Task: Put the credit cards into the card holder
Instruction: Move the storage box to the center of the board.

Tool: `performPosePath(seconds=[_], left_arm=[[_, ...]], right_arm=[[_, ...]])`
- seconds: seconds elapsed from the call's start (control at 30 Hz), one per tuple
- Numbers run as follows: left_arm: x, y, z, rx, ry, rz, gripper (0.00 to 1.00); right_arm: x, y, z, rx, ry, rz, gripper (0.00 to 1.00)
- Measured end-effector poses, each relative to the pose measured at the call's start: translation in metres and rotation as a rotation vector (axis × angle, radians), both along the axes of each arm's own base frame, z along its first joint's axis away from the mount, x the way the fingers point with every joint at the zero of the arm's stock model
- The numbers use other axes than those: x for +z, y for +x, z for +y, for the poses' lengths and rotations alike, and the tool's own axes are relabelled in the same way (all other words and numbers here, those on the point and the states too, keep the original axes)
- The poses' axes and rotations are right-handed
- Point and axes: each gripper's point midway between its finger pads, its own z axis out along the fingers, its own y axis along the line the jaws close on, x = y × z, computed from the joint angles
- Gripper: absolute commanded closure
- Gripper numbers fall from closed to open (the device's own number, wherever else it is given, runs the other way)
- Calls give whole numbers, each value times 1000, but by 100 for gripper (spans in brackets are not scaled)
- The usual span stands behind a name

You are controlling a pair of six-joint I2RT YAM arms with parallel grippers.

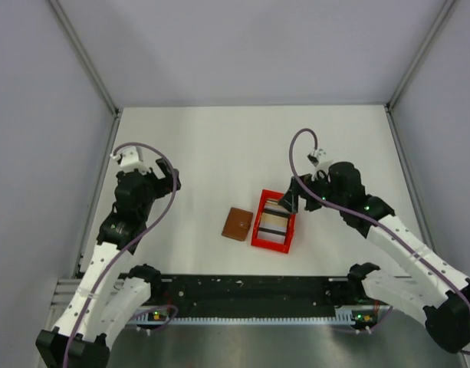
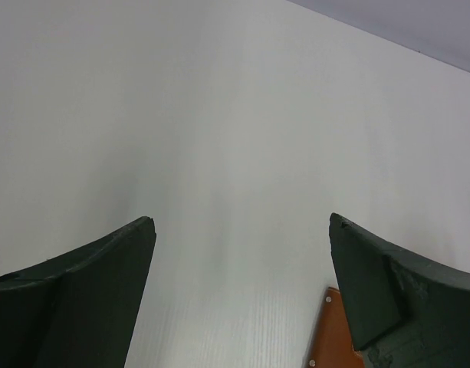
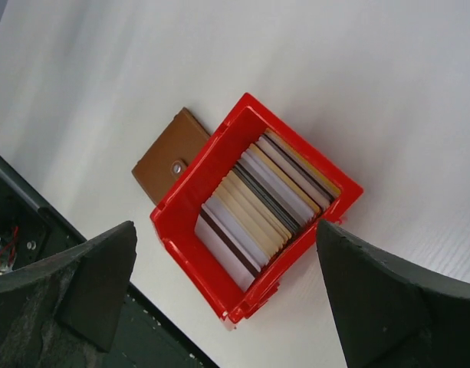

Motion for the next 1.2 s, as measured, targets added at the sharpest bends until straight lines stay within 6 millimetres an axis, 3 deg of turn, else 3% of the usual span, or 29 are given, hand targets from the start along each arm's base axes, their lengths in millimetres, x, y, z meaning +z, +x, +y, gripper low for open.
performPosePath(seconds=[0.37, 0.6, 0.8, 1.2], left_arm=[[-14, -2, 15, 107, -12, 56, 2], [-23, -2, -11, -35, -47, 75, 2], [-63, -4, -26, -106, -54, 174, 2], [-66, -5, -25, -116, -30, 175, 2]], right_arm=[[0, -50, 44, 211, -32, 24, 1], [-16, -96, 80, 381, -65, 79, 1], [-47, -127, 104, 463, -143, 160, 1], [-92, -130, 132, 435, -128, 311, 1]])
